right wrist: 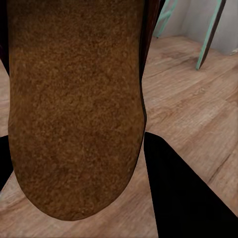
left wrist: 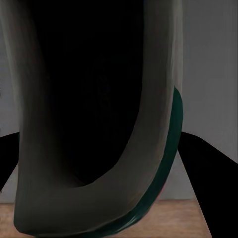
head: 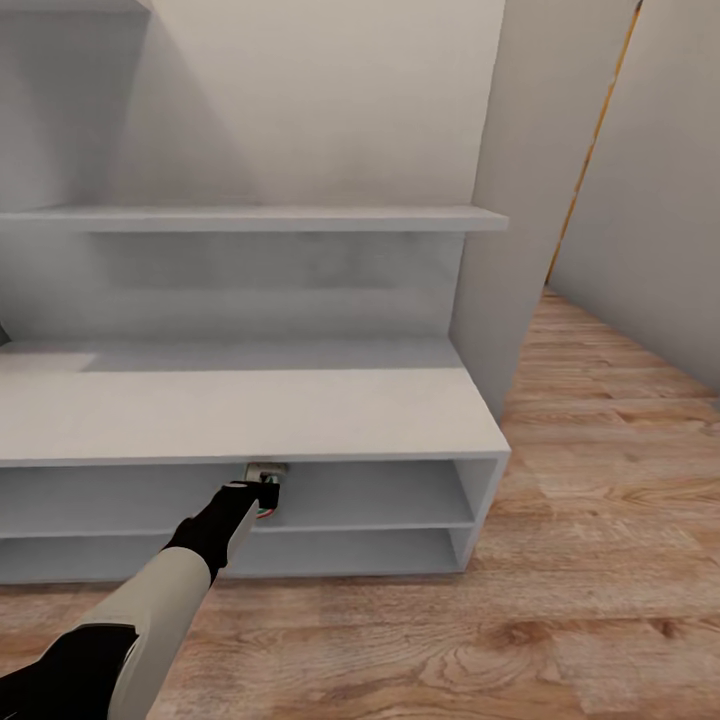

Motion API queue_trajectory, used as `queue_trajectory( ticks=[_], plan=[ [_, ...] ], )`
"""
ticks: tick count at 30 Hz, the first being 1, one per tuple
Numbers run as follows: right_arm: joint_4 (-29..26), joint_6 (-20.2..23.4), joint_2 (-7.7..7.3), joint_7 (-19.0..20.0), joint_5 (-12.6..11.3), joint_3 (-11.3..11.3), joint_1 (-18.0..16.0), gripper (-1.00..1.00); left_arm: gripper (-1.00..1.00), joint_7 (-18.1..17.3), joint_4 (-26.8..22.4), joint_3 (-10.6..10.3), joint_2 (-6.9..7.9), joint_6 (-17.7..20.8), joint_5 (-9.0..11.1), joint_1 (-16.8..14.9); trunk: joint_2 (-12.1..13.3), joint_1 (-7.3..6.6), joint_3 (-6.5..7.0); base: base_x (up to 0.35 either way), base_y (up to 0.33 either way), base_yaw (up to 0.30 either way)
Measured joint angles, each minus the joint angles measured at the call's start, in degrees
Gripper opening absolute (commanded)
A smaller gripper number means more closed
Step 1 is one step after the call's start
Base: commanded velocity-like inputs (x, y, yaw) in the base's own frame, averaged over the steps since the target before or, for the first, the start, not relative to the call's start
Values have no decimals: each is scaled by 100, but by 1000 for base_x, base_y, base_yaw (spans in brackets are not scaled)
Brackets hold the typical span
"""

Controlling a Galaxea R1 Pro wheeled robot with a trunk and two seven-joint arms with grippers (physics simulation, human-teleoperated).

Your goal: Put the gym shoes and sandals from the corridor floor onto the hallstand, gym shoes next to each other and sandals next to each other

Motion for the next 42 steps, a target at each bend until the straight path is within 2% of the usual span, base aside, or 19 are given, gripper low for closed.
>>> queue_trajectory(
  ticks=[28,29,42],
  plan=[
    [-1,0,0,0,0,0,-1,-100,-100,-1,-13,-9,-8,-21,7,8,0,1,0,16,1,0],
    [-1,0,0,0,0,0,-2,-100,100,-1,-8,-6,-8,-22,7,9,0,1,0,0,0,0],
    [1,0,0,7,-2,0,-3,-100,100,-3,-63,-8,1,-48,1,17,0,3,0,-44,16,0]
  ],
)
